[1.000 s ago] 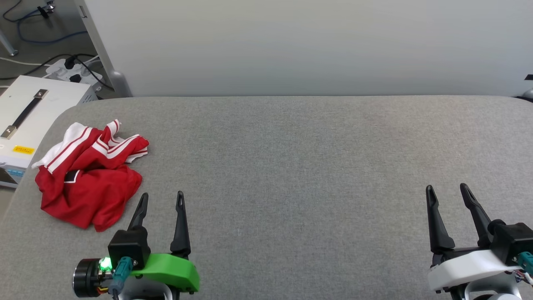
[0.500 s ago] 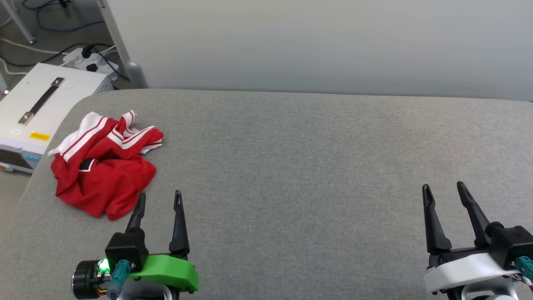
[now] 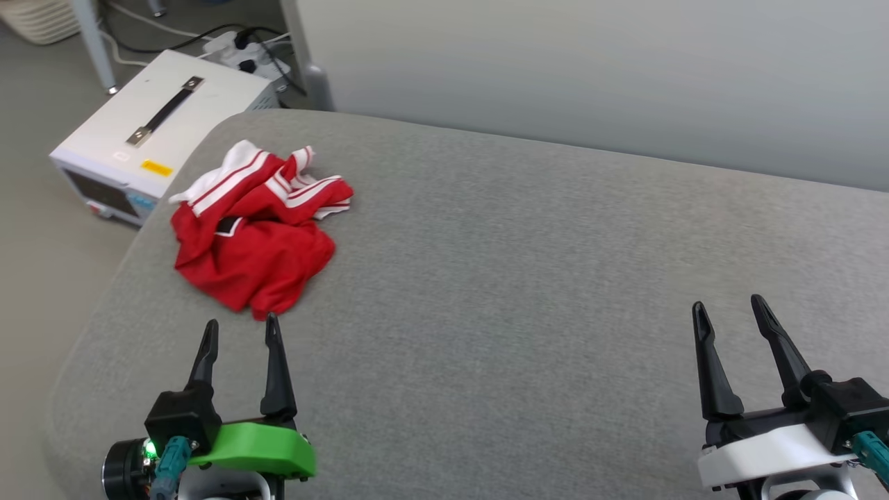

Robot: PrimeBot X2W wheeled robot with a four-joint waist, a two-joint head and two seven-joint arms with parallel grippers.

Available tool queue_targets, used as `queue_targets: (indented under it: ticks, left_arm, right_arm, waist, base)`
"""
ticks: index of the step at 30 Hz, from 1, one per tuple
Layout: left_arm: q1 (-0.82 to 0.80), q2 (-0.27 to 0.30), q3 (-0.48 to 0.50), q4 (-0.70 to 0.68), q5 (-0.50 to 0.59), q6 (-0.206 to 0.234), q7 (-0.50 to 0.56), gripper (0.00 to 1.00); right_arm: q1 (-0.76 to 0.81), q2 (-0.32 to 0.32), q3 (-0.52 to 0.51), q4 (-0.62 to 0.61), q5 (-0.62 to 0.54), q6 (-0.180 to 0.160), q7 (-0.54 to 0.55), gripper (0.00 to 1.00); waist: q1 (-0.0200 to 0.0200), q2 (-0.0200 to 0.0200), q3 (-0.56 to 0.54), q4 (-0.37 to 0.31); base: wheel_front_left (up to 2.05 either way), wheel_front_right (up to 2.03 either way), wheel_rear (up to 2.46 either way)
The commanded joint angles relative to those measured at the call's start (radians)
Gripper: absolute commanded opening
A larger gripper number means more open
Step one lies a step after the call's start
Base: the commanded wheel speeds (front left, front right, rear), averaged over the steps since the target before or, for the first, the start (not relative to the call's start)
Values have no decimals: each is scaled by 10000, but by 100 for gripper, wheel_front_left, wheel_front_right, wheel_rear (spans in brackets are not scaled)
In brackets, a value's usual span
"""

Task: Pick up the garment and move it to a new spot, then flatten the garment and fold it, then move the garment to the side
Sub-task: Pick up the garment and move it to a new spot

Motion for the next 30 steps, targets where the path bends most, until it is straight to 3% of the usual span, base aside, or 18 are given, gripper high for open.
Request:
queue_targets:
  ticks: [1,16,24,27,30]
  left_arm:
    - [-53,-29,63,-22,-126,54,-117,100]
    - [-37,-34,303,50,-707,23,-428,100]
    - [-108,-36,584,284,-1155,-131,-519,100]
    - [-442,-36,969,375,-1309,-412,-519,100]
    - [-1217,3,1422,581,-1438,-1062,-519,100]
  right_arm:
    - [53,3,42,-115,-27,-6,-136,100]
    - [62,5,344,-415,-210,-7,-443,100]
    - [102,5,438,-500,-219,-7,-532,100]
    - [64,5,470,-547,-269,-7,-532,100]
    - [-127,5,516,-626,-452,-7,-532,100]
  waist:
    - [0,0,158,700]
    - [0,0,429,2584]
    - [0,0,524,2857]
    - [0,0,672,2736]
    - [0,0,1031,2499]
  base:
    - [0,0,0]
    - [0,0,0]
    - [0,0,0]
    - [0,0,0]
    - [0,0,0]
